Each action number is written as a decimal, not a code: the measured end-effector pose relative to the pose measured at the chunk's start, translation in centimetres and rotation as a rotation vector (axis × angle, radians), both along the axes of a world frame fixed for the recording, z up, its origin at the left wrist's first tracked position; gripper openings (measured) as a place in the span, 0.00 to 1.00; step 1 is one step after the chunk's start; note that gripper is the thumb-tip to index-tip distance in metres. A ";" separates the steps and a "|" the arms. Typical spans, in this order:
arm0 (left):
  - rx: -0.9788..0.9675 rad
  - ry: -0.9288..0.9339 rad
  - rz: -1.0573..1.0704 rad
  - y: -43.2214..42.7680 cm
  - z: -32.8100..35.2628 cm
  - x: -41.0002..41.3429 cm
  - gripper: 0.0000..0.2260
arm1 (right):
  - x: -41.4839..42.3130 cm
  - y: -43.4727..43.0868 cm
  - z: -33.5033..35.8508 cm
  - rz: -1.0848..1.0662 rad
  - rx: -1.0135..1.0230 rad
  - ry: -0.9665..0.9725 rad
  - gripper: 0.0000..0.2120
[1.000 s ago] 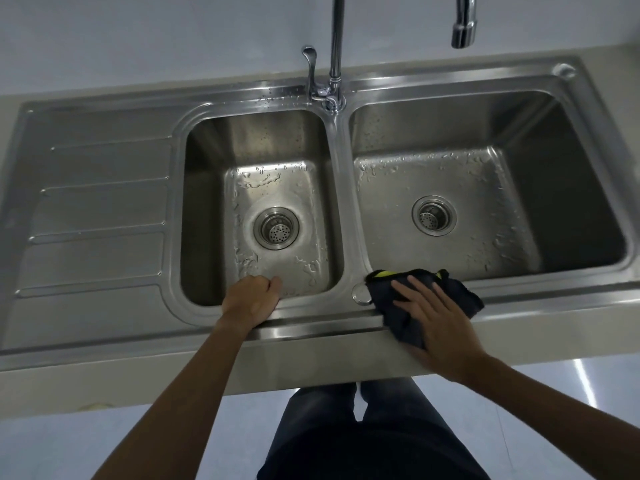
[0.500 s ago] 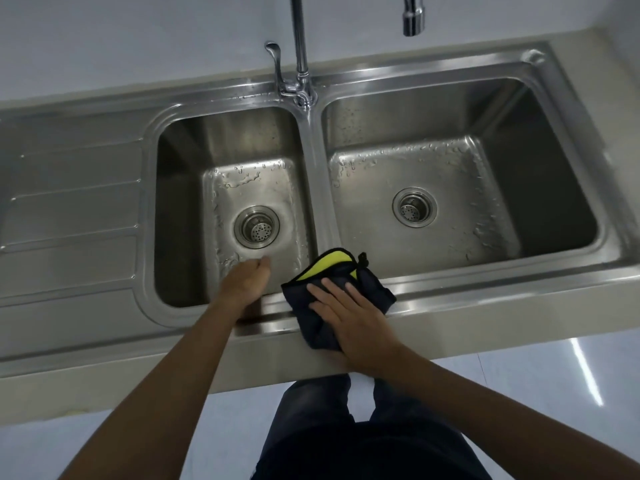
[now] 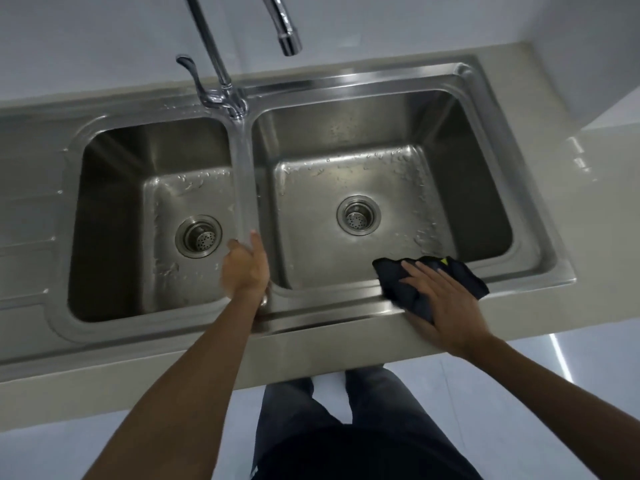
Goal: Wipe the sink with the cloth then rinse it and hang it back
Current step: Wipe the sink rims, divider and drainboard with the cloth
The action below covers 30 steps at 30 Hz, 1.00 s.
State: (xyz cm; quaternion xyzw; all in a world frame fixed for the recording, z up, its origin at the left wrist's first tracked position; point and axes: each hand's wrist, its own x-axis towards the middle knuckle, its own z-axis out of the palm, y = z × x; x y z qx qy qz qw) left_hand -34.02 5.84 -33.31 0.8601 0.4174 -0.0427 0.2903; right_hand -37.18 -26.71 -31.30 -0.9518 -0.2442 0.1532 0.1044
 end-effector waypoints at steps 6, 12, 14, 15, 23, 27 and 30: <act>0.092 -0.018 0.023 -0.1 -0.7 0.2 0.27 | -0.2 1.3 -0.4 0.073 0.004 -0.019 0.25; 0.153 0.005 0.021 -0.1 -1.0 0.2 0.30 | -0.9 9.2 -1.3 0.334 0.077 0.015 0.26; 0.140 0.031 0.016 0.1 -0.8 0.6 0.31 | -0.6 10.1 -1.3 0.380 0.111 0.088 0.30; 0.139 0.040 0.022 0.4 -0.5 0.9 0.31 | -0.5 9.8 -1.4 0.381 0.127 0.094 0.30; 0.049 -0.032 0.110 -0.6 1.2 6.3 0.23 | 1.7 -3.6 -1.1 0.167 0.134 0.001 0.22; 0.078 -0.008 0.124 -0.4 0.4 6.4 0.25 | 2.9 -10.7 0.4 -0.004 0.094 -0.014 0.23; 0.155 -0.039 0.066 -0.1 -0.3 5.4 0.26 | 3.0 -11.1 1.1 -0.090 0.109 -0.062 0.24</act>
